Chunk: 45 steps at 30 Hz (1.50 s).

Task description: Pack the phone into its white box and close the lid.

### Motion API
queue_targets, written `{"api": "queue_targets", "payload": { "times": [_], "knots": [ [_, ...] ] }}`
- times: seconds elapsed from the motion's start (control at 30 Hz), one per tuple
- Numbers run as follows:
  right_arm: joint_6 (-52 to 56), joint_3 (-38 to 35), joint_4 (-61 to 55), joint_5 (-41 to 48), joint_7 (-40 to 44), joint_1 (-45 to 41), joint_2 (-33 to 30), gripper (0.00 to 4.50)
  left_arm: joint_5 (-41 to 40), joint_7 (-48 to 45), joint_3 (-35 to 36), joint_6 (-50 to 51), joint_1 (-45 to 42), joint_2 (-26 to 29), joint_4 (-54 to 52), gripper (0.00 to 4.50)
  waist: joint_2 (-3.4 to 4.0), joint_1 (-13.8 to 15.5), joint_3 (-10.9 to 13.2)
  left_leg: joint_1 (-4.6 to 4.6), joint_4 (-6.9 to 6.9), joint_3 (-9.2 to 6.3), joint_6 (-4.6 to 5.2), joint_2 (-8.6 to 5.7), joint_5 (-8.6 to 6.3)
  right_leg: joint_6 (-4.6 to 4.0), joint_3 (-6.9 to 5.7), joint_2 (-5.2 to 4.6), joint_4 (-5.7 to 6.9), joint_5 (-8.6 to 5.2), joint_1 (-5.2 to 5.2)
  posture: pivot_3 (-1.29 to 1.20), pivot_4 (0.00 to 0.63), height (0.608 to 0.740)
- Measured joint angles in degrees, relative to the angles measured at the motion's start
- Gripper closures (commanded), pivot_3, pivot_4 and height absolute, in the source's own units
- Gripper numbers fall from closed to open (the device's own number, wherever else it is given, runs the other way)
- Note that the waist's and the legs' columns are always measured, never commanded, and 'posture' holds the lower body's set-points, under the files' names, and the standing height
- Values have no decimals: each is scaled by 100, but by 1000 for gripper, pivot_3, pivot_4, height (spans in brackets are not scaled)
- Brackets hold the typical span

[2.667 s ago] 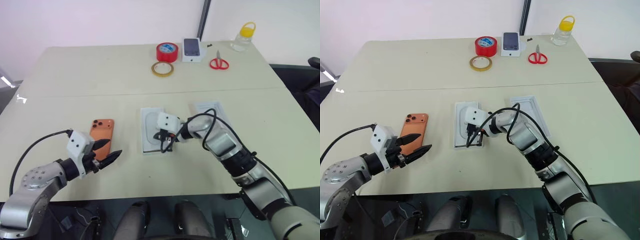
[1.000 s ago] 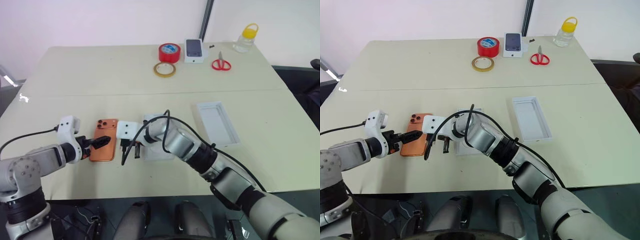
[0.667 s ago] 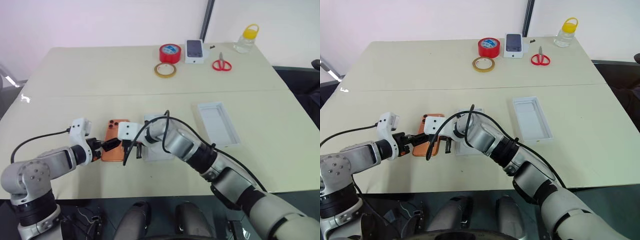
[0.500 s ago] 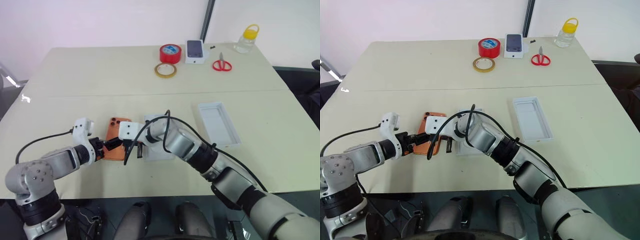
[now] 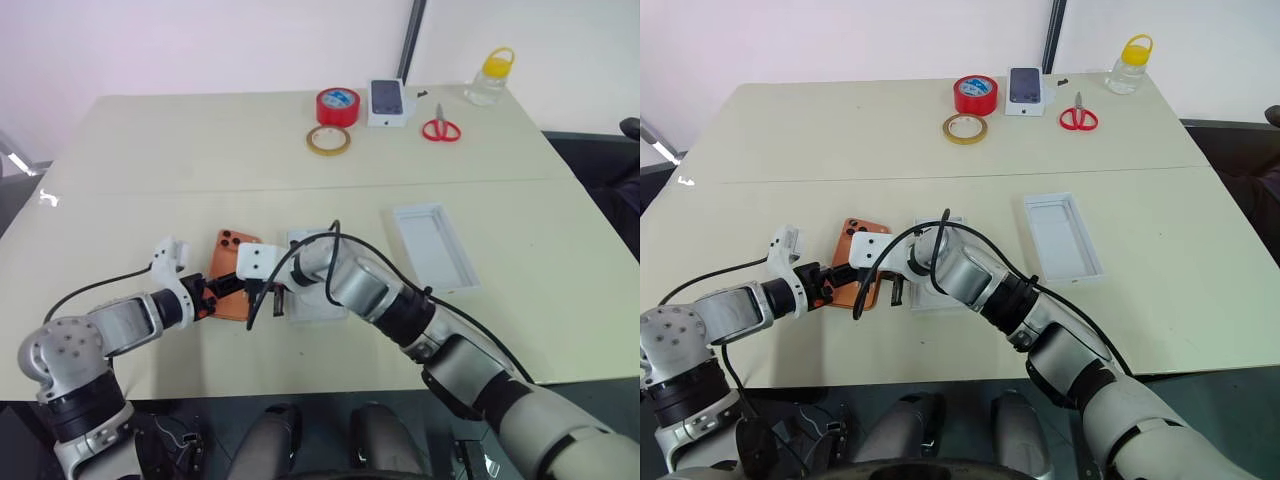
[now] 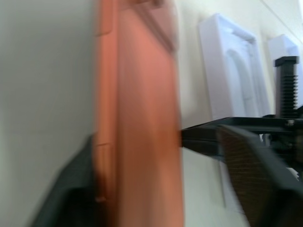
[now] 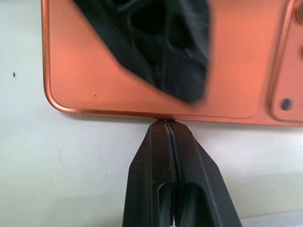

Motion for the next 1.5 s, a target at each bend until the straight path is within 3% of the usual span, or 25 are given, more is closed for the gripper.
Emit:
{"api": "queue_targets", "payload": {
  "times": [0.57, 0.73, 0.77, 0.97, 1.2, 1.3, 1.4, 1.5],
  "knots": [
    [190, -138, -838, 28, 192, 143, -651, 4500, -1091, 614, 86, -1, 355, 188, 37, 2169, -1, -5, 1, -3, -2, 0, 0, 2, 0, 0, 2, 2, 1, 0, 1, 0, 150, 740],
    [257, -204, -963, 40, 202, 144, -725, 4500, -1554, 713, 221, -9, 292, 160, 181, 4345, -3, -3, 1, -4, -1, 0, 0, 3, 0, 0, 2, 2, 1, 0, 1, 0, 150, 740],
    [262, -206, -988, 54, 202, 144, -722, 4500, -1656, 770, 206, -6, 255, 161, 162, 4480, -3, -9, 0, -4, -2, 0, 0, 3, 0, 0, 3, 2, 1, 0, 3, 0, 150, 740],
    [308, -318, -1230, 109, 189, 152, -754, 4500, -2737, 1637, 169, -569, 493, 278, 617, 4480, -8, -23, 3, -6, -3, 1, -1, 4, 0, 0, 6, 3, 4, 0, 5, 0, 150, 740],
    [341, -719, -1875, 343, 219, 151, -1025, 4500, -4772, 2963, -527, -2343, 765, 824, 597, 4480, -13, 44, 6, -11, 1, 1, 0, 2, 0, 0, 5, -2, -5, 0, -2, 0, 150, 740],
    [305, -978, -2060, 466, 266, 158, -1343, 4500, -5061, 3200, -852, -2869, 680, 784, 371, 4480, -14, 59, 7, -11, 1, 1, 0, -1, 0, 0, 3, -4, -6, 0, 2, 0, 150, 740],
    [112, -1477, -2110, 569, 292, 219, -1951, 4500, -5142, 3422, -1485, -3311, 400, 371, 46, 4480, -21, 126, 8, -12, 4, 4, 5, -4, -3, 0, 5, -6, -11, 0, 15, 0, 150, 740],
    [-89, -1752, -2134, 653, 346, 347, -2268, 4500, -5184, 3588, -2031, -3534, 330, 192, -103, 4480, -21, 28, 8, -13, -8, 11, 4, 2, -2, 1, 13, -2, -9, -1, 4, 0, 150, 740]
  ]
}}
